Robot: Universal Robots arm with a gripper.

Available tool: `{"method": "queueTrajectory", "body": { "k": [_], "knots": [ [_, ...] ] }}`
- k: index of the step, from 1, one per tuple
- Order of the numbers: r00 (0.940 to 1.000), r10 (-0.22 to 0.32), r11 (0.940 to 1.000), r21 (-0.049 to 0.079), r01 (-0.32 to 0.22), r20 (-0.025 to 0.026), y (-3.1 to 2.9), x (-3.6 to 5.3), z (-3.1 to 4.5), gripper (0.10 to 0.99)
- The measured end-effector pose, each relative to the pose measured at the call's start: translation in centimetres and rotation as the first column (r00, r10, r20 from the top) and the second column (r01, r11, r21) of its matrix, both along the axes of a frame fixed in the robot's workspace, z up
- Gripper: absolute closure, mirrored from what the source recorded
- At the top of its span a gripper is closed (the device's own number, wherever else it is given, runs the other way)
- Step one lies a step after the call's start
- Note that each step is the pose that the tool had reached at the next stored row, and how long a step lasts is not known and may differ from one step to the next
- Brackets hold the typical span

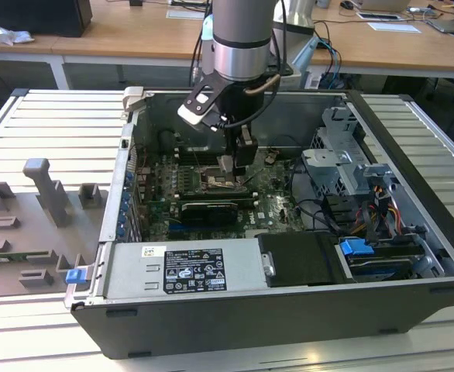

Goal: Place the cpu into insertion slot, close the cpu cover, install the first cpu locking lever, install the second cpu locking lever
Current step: 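Place the cpu into insertion slot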

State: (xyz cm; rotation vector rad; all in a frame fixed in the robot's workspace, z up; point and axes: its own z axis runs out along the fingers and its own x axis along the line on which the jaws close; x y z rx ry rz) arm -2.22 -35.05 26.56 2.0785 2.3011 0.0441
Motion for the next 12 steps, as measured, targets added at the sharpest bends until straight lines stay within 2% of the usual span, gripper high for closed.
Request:
{"method": "queueTrajectory", "body": {
  "k": [2, 7, 12],
  "knots": [
    [0.9998, -0.021, 0.9998, 0.0, 0.021, -0.0001, 0.01, -0.05, -0.27, 0.545],
    [0.9997, -0.023, 0.9997, 0.0, 0.023, -0.0001, 0.01, -0.78, -0.52, 0.545],
    [0.9997, -0.023, 0.9997, 0.0, 0.023, 0.0, 0.01, -2.16, -0.63, 0.545]
  ]
}}
